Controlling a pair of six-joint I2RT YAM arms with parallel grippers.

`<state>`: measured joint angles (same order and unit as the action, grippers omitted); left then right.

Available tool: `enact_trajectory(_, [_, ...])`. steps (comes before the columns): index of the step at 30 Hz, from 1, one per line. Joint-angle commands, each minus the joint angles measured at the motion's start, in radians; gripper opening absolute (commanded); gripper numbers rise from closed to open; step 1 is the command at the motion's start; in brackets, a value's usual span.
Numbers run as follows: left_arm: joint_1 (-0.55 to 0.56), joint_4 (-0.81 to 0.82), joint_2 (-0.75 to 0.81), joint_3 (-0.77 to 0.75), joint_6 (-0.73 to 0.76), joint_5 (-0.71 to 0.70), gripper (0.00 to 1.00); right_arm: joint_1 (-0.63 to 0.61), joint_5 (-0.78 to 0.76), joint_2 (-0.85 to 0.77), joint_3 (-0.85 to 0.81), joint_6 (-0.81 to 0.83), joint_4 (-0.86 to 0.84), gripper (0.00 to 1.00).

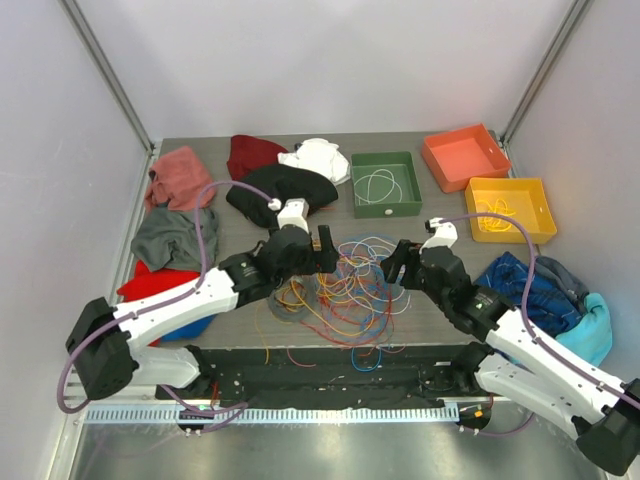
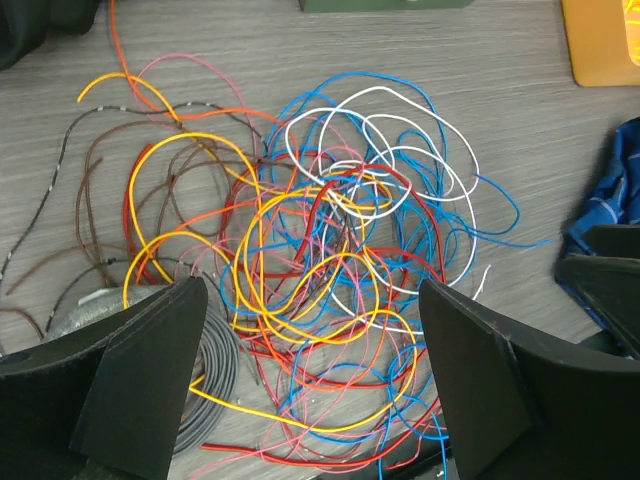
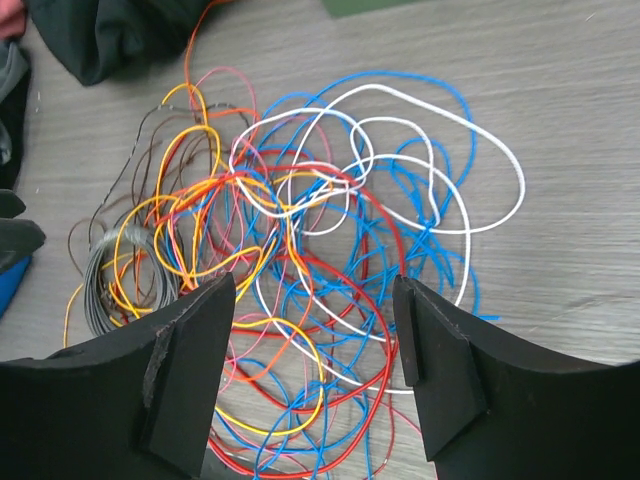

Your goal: Untangle the cables

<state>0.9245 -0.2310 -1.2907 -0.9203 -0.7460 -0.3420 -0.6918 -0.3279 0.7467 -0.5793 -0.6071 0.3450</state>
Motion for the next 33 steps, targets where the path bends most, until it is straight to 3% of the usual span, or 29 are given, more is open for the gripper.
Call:
enact_trajectory(1, [-0.001,0.051,0.036,0.115,-0.102,-0.009,0.91,-0.005,0.055,-0.027,0.027,-0.023,-0.104,0.72])
enact_trajectory(7, [-0.001,0.182,-0.01,0.215,-0.168,0.032,0.86,-0.003,0.061,-0.023,0.019,-0.023,-0.095,0.71])
enact_trajectory(18, [-0.001,0.268,-0.147,0.176,-0.156,0.069,0.72,-0.003,0.024,-0.125,0.038,-0.04,-0.009,0.7])
enact_trajectory(21, [-0.003,0.285,-0.189,0.158,-0.154,0.075,0.63,-0.005,0.018,-0.138,0.047,-0.043,0.005,0.7])
enact_trajectory(27, [-0.006,0.283,-0.246,0.126,-0.148,0.078,0.36,-0.003,0.004,-0.142,0.047,-0.039,0.015,0.7])
enact_trajectory(33, [-0.016,0.274,-0.214,0.15,-0.142,0.06,0.15,-0.002,-0.005,-0.144,0.038,-0.031,0.02,0.69])
